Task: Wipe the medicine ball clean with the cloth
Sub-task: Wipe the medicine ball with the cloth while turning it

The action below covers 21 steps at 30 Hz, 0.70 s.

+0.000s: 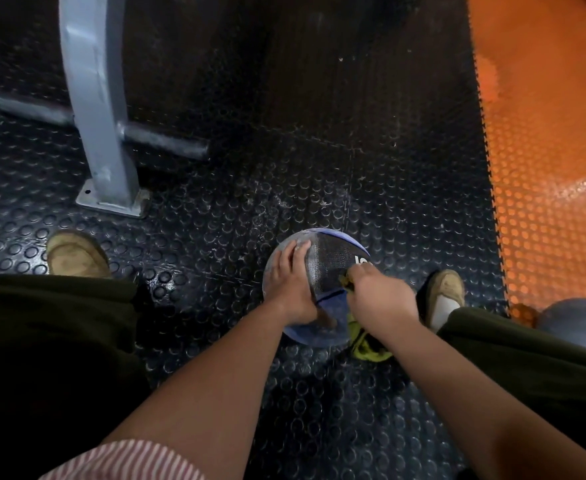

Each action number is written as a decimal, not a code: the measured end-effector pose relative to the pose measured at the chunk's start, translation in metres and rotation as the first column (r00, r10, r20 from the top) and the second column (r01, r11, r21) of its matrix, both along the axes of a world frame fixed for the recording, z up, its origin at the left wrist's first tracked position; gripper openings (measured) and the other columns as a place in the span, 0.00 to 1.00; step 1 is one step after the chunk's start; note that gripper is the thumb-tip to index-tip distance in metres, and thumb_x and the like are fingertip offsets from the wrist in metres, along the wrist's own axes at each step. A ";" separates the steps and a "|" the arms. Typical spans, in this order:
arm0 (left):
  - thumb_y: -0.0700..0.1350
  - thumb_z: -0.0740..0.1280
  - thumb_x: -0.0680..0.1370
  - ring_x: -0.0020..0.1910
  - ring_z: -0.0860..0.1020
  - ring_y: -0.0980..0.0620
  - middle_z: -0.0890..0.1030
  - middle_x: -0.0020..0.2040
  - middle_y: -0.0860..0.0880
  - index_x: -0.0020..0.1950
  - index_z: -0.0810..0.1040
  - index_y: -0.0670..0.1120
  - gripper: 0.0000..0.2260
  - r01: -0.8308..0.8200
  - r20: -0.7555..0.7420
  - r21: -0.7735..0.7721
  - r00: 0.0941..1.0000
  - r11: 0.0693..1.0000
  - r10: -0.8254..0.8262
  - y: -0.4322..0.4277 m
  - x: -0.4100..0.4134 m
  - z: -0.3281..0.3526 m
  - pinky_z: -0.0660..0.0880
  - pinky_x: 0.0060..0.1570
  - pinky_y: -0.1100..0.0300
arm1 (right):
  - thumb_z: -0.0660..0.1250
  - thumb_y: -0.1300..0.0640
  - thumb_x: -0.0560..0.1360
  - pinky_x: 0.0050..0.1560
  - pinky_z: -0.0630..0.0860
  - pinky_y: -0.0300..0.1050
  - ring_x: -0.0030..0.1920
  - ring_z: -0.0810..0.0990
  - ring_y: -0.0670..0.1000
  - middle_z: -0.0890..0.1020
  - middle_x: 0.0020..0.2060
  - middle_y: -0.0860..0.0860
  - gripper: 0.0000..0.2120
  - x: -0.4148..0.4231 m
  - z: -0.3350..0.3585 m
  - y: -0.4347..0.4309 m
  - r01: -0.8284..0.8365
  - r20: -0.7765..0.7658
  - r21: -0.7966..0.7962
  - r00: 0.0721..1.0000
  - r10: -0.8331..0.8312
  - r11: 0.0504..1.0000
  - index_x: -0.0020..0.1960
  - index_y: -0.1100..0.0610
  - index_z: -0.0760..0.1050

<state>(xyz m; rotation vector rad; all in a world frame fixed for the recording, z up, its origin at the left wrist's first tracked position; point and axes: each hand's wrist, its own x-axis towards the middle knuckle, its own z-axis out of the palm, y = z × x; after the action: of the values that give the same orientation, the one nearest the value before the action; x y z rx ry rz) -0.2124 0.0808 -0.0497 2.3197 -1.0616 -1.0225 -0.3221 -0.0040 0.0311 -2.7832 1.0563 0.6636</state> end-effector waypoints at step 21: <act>0.52 0.76 0.69 0.78 0.39 0.47 0.39 0.79 0.50 0.78 0.41 0.54 0.51 -0.017 -0.073 -0.011 0.997 1.000 0.016 -0.001 0.004 -0.002 0.43 0.76 0.48 | 0.64 0.62 0.75 0.30 0.65 0.45 0.44 0.80 0.58 0.76 0.52 0.55 0.12 0.025 0.006 0.021 -0.271 -0.006 -0.039 0.963 0.271 0.962 0.59 0.59 0.70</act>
<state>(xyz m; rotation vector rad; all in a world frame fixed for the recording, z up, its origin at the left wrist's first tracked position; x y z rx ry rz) -0.2086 0.0801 -0.0514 2.2601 -1.0158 -1.0836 -0.2969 0.0171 0.0369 -2.9923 0.6997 0.6764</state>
